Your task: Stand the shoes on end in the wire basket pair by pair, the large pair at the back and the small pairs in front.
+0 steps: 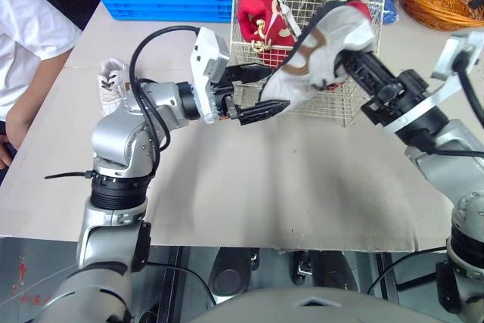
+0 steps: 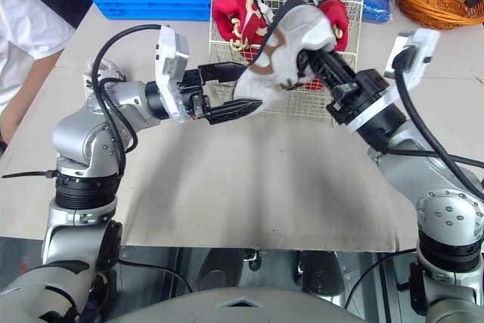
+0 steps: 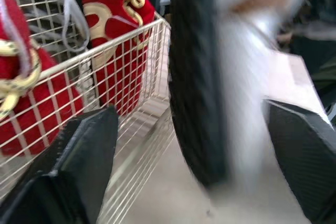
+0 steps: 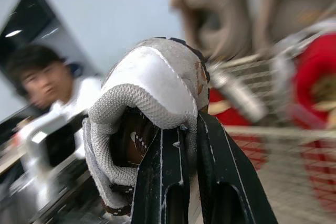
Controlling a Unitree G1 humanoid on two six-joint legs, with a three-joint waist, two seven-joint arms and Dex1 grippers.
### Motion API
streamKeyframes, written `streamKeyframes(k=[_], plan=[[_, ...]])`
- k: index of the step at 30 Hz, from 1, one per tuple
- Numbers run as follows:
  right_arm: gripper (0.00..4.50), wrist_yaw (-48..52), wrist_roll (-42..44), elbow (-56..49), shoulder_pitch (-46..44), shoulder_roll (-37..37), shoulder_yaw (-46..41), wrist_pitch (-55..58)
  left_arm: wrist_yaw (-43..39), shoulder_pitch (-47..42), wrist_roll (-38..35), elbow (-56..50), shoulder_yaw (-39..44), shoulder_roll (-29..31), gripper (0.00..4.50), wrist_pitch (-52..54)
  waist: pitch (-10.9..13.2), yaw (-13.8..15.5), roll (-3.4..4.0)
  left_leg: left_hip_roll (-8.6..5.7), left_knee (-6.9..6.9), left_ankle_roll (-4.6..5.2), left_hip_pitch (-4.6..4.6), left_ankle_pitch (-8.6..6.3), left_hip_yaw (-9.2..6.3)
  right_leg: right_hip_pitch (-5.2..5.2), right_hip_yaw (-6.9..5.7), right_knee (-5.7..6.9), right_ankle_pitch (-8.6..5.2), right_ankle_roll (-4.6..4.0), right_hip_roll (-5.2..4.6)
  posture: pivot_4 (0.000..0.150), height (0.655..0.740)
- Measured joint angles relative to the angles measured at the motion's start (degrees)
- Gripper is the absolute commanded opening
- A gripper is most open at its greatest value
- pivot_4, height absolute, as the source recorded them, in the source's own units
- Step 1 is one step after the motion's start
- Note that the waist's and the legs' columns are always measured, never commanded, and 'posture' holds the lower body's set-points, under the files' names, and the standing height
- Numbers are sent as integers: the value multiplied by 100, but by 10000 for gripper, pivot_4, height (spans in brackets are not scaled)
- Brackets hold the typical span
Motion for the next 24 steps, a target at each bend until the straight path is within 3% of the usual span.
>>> streamKeyframes(k=[9, 15, 20, 21, 22, 24], plan=[[0, -255, -1254, 44, 363, 143, -167, -295, 81, -141, -176, -472, 221, 360, 44603, 175, -1, 1, 1, 0, -3, 0, -1, 0, 4, -5, 5, 1, 0, 0, 1, 1500, 6860], [0, -111, -2433, 116, 863, 260, 289, -250, 171, -166, -223, -657, 224, 452, 44603, 236, -1, -6, 2, 1, -7, -1, -2, 1, 21, -23, 24, 9, 0, 1, 2, 1500, 6860], [0, -12, -2886, 159, 949, 515, 367, -235, 234, -152, -203, -673, 223, 456, 44603, 154, -3, -7, 0, 1, -7, -1, -2, 1, 27, -26, 30, 9, 0, 1, 3, 1500, 6860], [5983, 18, -2940, 157, 959, 543, 367, -231, 240, -138, -200, -687, 223, 457, 45000, 145, -3, -7, -1, 1, -7, -1, -2, 1, 27, -25, 31, 9, 0, 1, 3, 1500, 6860], [8381, 41, -2982, 158, 971, 583, 369, -207, 251, -113, -198, -712, 223, 458, 45000, 125, -4, -7, -2, 2, -7, -1, -1, 1, 27, -26, 31, 9, 0, 1, 3, 1500, 6860], [17691, 78, -3025, 178, 1026, 637, 378, -160, 260, -60, -197, -768, 223, 458, 45000, 91, -4, -8, -2, 2, -7, -1, -1, 1, 27, -26, 33, 11, 0, 1, 3, 1500, 6860]])
